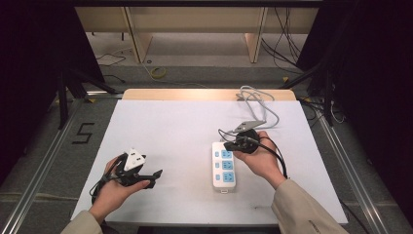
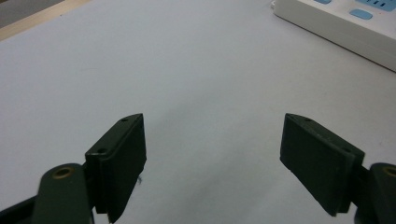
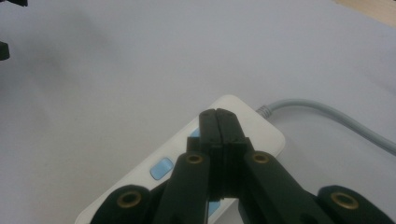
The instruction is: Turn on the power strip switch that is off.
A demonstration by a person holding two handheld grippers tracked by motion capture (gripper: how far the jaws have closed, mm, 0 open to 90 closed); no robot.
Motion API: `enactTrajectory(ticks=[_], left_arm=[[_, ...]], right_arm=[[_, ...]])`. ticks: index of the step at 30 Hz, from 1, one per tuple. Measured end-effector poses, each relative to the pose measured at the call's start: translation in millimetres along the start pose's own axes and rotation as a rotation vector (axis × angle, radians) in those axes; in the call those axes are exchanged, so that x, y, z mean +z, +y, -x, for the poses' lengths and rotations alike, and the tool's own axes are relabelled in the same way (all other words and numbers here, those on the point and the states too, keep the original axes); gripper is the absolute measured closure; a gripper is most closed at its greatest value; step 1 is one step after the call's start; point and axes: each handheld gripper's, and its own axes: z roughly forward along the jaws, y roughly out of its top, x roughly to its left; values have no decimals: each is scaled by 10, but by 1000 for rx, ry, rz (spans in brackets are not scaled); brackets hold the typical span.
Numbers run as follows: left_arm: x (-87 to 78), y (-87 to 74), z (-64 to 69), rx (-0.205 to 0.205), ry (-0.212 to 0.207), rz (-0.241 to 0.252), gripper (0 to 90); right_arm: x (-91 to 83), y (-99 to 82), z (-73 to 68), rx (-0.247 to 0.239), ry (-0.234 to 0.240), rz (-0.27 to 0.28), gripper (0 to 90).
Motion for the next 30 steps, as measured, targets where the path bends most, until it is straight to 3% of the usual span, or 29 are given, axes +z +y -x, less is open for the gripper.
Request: enactTrajectory(ticks=[30], left_arm=[[-5,1,5,10,-4,2,228]], right_arm=[[218,108,-31,-35,14,-54,900]])
